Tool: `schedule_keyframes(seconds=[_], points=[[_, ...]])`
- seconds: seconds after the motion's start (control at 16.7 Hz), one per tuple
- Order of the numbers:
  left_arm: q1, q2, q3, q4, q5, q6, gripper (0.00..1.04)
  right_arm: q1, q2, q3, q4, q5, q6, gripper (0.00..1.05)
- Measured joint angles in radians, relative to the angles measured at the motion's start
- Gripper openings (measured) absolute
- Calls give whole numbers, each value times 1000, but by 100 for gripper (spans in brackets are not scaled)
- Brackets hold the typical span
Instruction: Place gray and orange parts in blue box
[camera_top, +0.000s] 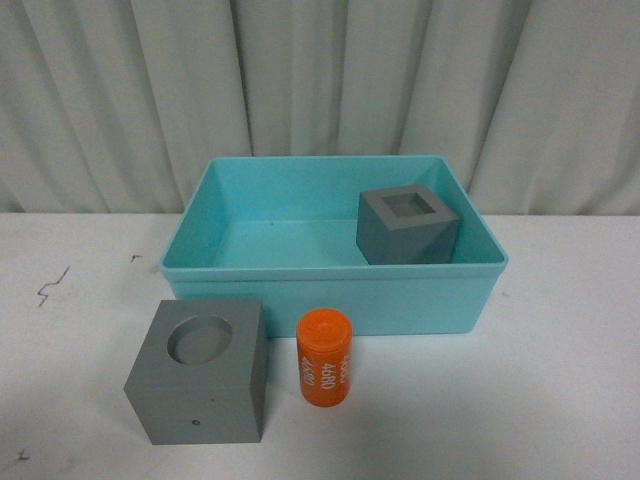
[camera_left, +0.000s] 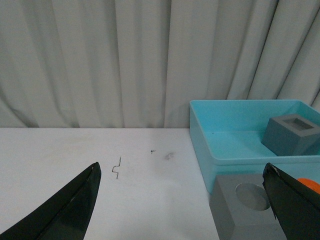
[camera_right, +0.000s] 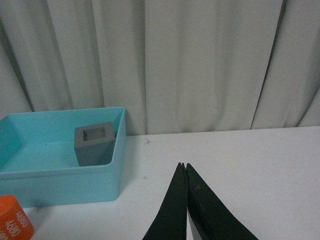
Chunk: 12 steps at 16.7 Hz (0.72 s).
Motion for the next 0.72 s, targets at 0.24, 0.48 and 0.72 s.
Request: schedule_keyframes(seconds=[0.24, 0.48, 0.72], points=[[0, 0, 0, 0, 0, 0, 98, 0, -70, 0, -71, 0, 0, 2], [0, 0, 0, 2, 0, 0, 98, 0, -337, 0, -350, -1, 0, 2], [0, 0, 0, 0, 0, 0, 98, 0, -336, 0, -350, -2, 0, 2]])
